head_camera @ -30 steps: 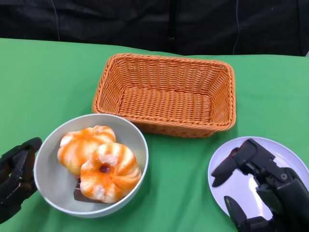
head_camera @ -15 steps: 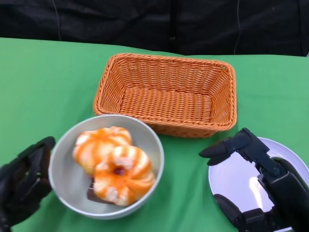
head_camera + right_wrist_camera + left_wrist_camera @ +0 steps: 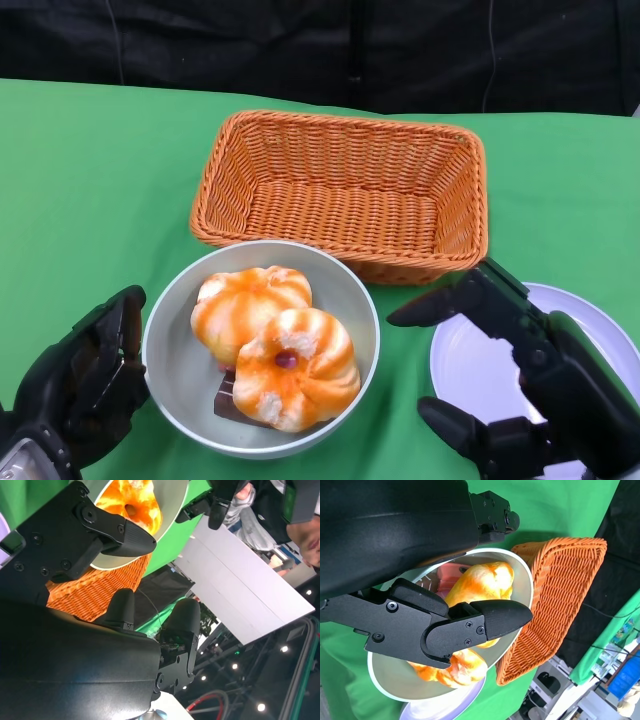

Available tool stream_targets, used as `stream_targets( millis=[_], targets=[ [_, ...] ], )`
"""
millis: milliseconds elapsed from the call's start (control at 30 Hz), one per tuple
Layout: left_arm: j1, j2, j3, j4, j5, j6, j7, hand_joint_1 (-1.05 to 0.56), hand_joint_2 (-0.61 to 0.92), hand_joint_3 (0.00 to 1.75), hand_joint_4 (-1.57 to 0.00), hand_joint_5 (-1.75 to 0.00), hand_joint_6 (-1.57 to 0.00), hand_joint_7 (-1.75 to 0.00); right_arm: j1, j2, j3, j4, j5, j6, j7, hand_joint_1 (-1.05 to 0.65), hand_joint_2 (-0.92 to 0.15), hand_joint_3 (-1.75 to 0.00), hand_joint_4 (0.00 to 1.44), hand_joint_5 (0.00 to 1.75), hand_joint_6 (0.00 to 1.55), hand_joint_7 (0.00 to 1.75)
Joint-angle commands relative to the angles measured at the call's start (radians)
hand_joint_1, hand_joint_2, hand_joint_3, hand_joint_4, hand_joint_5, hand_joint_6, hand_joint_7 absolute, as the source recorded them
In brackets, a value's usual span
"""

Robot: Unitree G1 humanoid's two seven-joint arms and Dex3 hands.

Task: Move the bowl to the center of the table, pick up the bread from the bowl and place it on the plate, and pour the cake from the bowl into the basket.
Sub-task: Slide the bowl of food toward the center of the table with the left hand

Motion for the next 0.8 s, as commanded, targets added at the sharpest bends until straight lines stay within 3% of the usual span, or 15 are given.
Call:
stream_targets(
  millis=[33, 100, 300, 600, 800],
  targets=[
    [0.001, -0.007, -0.004, -0.024, -0.011, 0.014, 0.015, -0.75, 0.92, 0.73, 0.0, 0.0, 0.0, 0.0, -0.034, -0.019, 0.007, -0.006, -0.053, 0.019, -0.017, -0.41, -0.56, -0.67, 0.0, 1.35, 0.0, 1.14],
    [0.001, -0.011, -0.007, -0.027, -0.01, 0.016, 0.015, -0.75, 0.92, 0.73, 0.0, 0.0, 0.0, 0.0, -0.045, -0.018, 0.012, -0.006, -0.078, 0.029, -0.024, -0.44, -0.63, -0.51, 0.0, 1.33, 0.0, 1.13],
    [0.001, -0.008, -0.023, -0.032, -0.002, 0.023, 0.009, -0.74, 0.92, 0.73, 0.0, 0.0, 0.0, 0.0, -0.087, -0.009, 0.043, -0.01, -0.153, 0.08, -0.045, -0.48, -0.71, -0.31, 0.0, 1.26, 0.0, 1.11],
    [0.01, -0.032, -0.055, -0.055, -0.001, 0.041, 0.031, -0.75, 0.92, 0.72, 0.0, 0.0, 0.0, 0.0, -0.171, -0.001, 0.115, 0.002, -0.246, 0.233, -0.028, -0.49, -0.71, -0.17, 0.0, 1.17, 0.0, 1.02],
    [0.007, -0.049, -0.082, -0.063, 0.01, 0.042, 0.048, -0.75, 0.92, 0.72, 0.0, 0.0, 0.0, 0.0, -0.244, -0.019, 0.15, 0.06, -0.275, 0.262, -0.039, -0.49, -0.74, -0.12, 0.0, 1.14, 0.0, 0.96]
  ],
)
